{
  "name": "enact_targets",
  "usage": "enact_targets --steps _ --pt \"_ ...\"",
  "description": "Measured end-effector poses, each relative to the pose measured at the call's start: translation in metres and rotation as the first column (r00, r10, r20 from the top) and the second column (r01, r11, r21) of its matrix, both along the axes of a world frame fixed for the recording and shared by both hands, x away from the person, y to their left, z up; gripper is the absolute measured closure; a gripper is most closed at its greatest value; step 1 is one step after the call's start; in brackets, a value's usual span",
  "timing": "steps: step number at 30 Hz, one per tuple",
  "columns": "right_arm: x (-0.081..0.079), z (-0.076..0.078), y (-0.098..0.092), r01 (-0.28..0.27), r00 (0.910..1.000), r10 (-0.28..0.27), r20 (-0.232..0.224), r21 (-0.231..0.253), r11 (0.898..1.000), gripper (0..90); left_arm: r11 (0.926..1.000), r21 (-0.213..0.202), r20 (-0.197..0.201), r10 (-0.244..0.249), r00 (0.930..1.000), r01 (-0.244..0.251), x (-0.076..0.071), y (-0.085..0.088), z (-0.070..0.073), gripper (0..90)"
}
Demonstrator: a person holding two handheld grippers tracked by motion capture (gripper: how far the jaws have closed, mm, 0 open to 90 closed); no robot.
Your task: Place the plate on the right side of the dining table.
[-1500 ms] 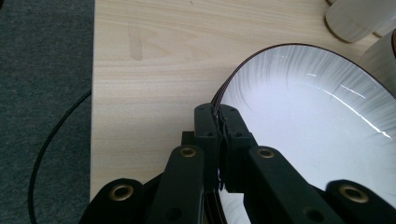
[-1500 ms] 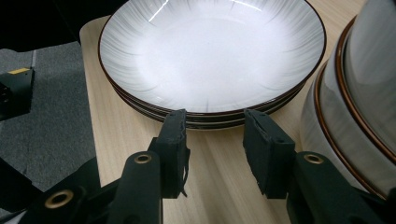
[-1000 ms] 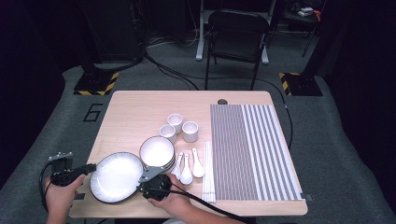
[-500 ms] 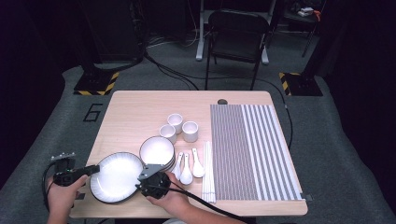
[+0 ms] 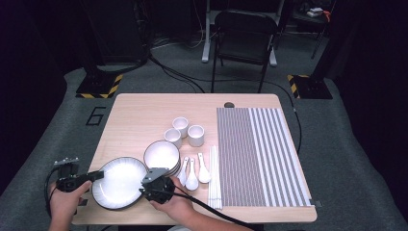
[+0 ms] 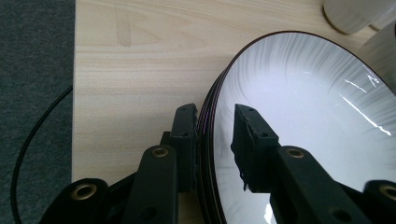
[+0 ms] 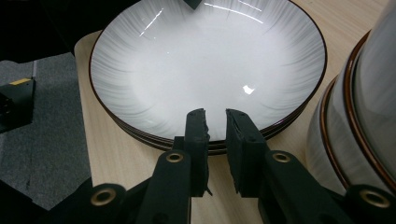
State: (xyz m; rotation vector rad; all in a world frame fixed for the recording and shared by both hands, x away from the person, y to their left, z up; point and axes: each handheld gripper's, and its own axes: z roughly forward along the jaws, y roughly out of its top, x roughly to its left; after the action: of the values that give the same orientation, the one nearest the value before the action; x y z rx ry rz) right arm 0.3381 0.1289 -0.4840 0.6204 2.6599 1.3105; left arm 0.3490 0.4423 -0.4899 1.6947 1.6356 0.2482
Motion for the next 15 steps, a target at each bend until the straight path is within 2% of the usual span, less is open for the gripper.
enact_targets --steps 5,7,8,13,15 --pt "0.000 -0.001 0.006 -0.015 0.9998 0.015 0.015 0.011 1.000 79.3 1.0000 -0.005 -0.014 0.002 0.9999 -0.002 0.000 -0.001 0.000 70.2" --pt "-0.002 -0.002 0.010 -0.025 0.9994 0.025 0.022 -0.002 1.000 78.4 1.0000 0.002 -0.015 -0.005 0.9999 0.005 0.000 0.000 0.000 70.2" --pt "-0.003 -0.002 0.011 -0.038 0.9983 0.039 0.043 -0.017 0.999 76.7 1.0000 -0.003 -0.014 -0.001 0.9999 0.001 -0.001 0.000 0.000 70.3" --pt "-0.006 0.002 0.006 -0.019 0.9972 0.021 0.072 -0.032 0.999 76.1 1.0000 -0.006 -0.014 0.001 0.9999 -0.001 -0.001 0.000 0.000 70.6" --pt "-0.006 0.002 0.004 -0.010 0.9980 0.012 0.063 -0.030 0.999 76.1 0.9999 -0.008 -0.009 0.007 0.9999 -0.007 -0.001 -0.001 0.000 70.6"
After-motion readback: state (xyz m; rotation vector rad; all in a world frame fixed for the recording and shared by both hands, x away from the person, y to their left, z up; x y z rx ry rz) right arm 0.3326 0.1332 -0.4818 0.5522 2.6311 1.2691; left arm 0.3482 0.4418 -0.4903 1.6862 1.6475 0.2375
